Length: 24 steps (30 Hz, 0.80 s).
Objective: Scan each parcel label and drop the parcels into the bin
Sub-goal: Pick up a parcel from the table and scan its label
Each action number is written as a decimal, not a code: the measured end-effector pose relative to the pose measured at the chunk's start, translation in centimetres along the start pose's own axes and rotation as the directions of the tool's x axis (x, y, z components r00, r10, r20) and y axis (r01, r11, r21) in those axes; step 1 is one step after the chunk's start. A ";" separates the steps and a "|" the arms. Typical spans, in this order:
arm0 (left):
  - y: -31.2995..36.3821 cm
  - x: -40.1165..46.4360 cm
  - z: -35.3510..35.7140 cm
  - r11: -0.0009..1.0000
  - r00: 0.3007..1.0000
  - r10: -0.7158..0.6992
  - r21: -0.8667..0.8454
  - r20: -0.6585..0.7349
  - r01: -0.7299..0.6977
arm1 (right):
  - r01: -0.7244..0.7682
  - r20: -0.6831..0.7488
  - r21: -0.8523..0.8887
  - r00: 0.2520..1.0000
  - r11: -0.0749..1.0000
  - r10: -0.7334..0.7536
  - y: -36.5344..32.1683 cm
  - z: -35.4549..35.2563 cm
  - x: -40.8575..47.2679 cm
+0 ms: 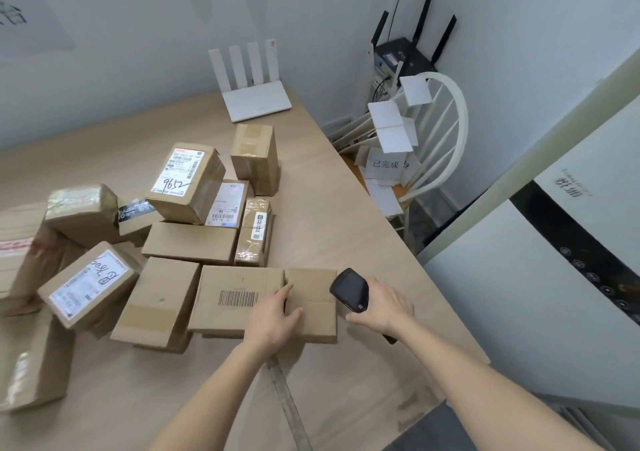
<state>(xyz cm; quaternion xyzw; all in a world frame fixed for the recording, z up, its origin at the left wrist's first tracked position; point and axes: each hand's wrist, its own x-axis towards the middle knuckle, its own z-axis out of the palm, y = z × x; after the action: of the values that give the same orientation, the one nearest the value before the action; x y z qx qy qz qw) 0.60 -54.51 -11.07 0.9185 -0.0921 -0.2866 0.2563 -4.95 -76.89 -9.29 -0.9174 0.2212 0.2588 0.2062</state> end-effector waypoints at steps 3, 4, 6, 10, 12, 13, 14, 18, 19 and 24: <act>1.0 0.2 0.7 0.999 0.998 -0.053 0.013 -0.023 0.053 | 0.035 0.056 0.049 0.998 0.998 -0.037 0.6 -0.1 1.3; 1.3 0.5 1.0 0.997 0.997 -0.074 -0.007 -0.016 0.074 | 0.046 0.070 0.064 0.996 0.997 -0.051 0.7 -0.2 1.6; 1.8 1.0 1.6 0.990 0.993 -0.118 -0.071 0.001 0.118 | 0.065 0.097 0.102 0.992 0.993 -0.075 0.8 -0.3 2.1; 2.5 1.6 3.2 0.970 0.983 -0.164 -0.166 0.082 0.175 | 0.038 0.149 0.223 0.986 0.974 -0.073 1.2 0.5 2.7; 2.5 1.7 3.8 0.945 0.973 -0.203 -0.241 0.106 0.223 | 0.011 0.182 0.285 0.981 0.958 -0.065 1.9 1.3 3.1; 2.5 1.7 4.1 0.920 0.967 -0.229 -0.300 0.113 0.253 | 0.008 0.194 0.319 0.978 0.948 -0.073 2.3 1.6 3.3; 2.3 1.7 4.3 0.895 0.961 -0.248 -0.352 0.121 0.275 | 0.007 0.200 0.350 0.976 0.937 -0.082 2.6 1.9 3.4; 2.7 0.9 4.6 0.820 0.954 -0.261 -0.489 0.144 0.298 | -0.008 0.159 0.501 0.984 0.866 -0.083 3.0 2.4 3.0; 3.2 0.6 4.3 0.796 0.955 -0.265 -0.529 0.132 0.294 | -0.003 0.143 0.530 0.986 0.848 -0.086 2.9 2.1 2.8; 5.7 -0.8 1.1 0.644 0.966 -0.250 -0.735 0.060 0.212 | 0.061 0.088 0.642 0.984 0.764 -0.153 1.7 -2.0 0.6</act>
<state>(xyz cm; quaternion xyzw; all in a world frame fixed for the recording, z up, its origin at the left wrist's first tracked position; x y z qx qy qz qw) -0.81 -59.58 -8.42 0.7478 0.1548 -0.3080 0.5674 -4.57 -79.49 -8.51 -0.7846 0.2285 0.2179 0.5335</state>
